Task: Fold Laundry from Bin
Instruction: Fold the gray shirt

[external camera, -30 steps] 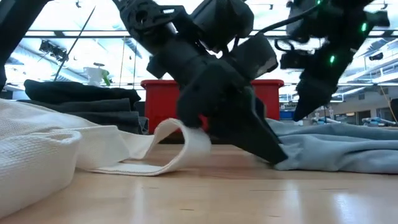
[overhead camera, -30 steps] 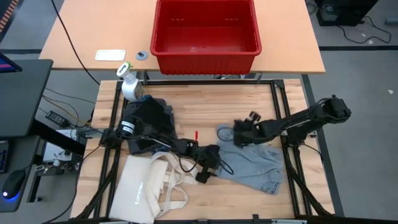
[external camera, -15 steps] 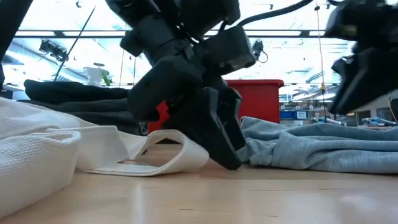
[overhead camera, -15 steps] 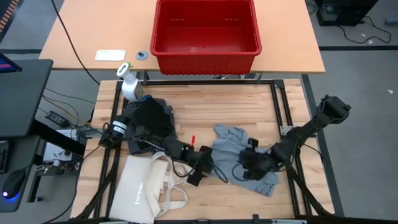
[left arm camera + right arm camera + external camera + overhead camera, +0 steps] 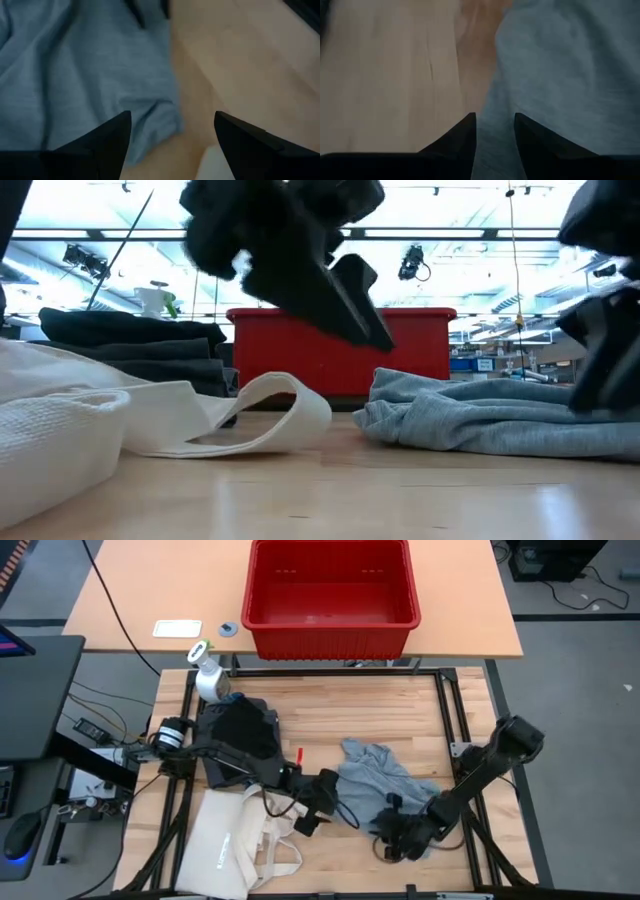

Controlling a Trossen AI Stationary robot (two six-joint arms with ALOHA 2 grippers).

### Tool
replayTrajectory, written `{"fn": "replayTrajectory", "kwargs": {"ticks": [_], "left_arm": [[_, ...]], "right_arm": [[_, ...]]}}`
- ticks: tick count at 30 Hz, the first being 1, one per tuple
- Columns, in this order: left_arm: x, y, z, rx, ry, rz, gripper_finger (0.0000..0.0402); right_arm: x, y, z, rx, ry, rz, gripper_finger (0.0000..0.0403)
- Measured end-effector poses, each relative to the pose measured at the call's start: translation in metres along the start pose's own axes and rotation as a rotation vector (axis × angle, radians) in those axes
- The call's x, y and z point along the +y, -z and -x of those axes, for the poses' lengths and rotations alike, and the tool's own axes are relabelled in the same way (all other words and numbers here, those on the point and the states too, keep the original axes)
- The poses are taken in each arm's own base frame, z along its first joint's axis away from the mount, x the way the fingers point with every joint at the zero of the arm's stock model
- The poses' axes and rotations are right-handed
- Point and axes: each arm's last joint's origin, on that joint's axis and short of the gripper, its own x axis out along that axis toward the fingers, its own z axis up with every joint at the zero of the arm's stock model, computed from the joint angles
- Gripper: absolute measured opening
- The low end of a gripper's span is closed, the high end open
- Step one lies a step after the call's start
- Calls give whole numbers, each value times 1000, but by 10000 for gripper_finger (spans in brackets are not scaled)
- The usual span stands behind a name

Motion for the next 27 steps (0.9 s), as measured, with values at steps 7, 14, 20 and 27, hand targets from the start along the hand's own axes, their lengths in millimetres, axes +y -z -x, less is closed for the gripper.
{"fn": "replayTrajectory", "kwargs": {"ticks": [7,14,20,27], "left_arm": [[12,3,-23,-76,-34,8,290],[67,28,-43,-89,-156,24,290],[126,50,-37,-126,-282,129,290],[152,60,-21,-130,-267,195,290]], "right_arm": [[18,1,-23,144,155,36,142],[29,-2,-27,168,117,21,142],[32,-3,-26,206,57,-19,142],[38,-1,-24,204,15,-28,142]]}}
